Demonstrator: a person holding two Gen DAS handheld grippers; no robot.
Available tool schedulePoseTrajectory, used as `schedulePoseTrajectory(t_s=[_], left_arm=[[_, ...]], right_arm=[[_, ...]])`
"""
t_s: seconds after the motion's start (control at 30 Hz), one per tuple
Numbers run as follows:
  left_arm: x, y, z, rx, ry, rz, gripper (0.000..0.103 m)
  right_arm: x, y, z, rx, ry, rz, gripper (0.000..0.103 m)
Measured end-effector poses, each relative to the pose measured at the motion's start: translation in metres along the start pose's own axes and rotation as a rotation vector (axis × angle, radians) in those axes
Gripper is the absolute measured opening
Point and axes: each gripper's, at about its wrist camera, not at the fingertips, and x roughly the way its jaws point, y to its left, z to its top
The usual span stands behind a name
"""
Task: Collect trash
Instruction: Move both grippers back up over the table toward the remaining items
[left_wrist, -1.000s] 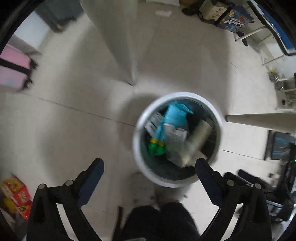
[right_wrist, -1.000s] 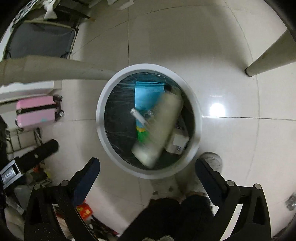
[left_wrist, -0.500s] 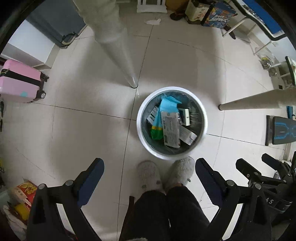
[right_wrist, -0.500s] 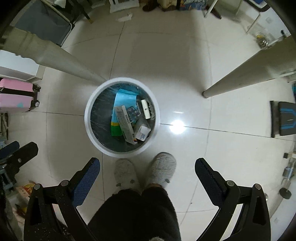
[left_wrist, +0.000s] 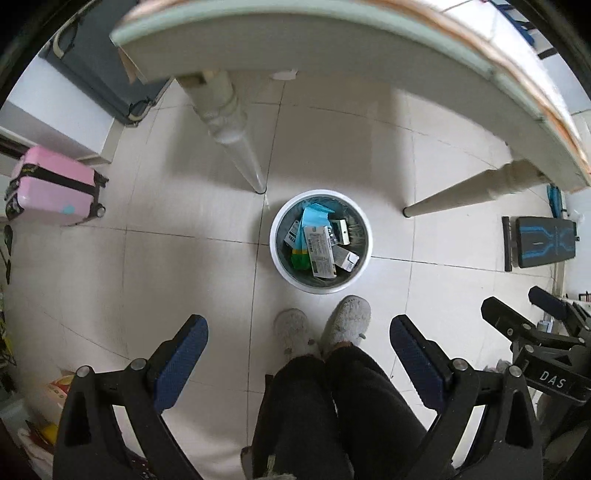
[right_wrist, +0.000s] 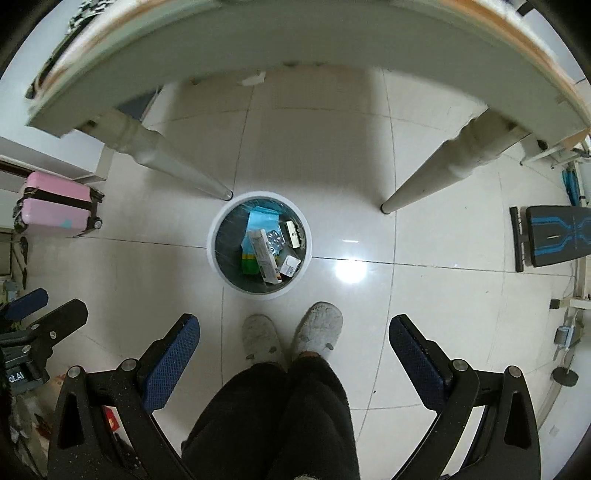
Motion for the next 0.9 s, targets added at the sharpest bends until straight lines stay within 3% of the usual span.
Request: schedulePoseTrajectory(t_s=[0.37, 0.57, 0.73, 0.9], left_arm=[[-0.113, -0.001, -0.012, 0.052, -0.081, -0.024, 0.101], [-0.163, -0.003, 0.015, 0.013, -0.172, -0.029, 0.101], [-0.192, -0.009, 0.066, -0.016, -0.281, 0.018, 0.101], [-0.2, -0.027, 0.151, -0.035, -0.338, 0.061, 0.103]], right_arm=[[-0.144, 0.023, -0.02, -0.022, -0.041, 0.034, 0.103], [-0.2, 0.024, -0.001, 0.02, -0.085, 0.108, 0.103], [-0.224, 0.015, 0.057, 0.087, -0.131, 0.178, 0.103], [-0.236, -0.009, 0.152, 0.107, -0.177, 0.177, 0.103]])
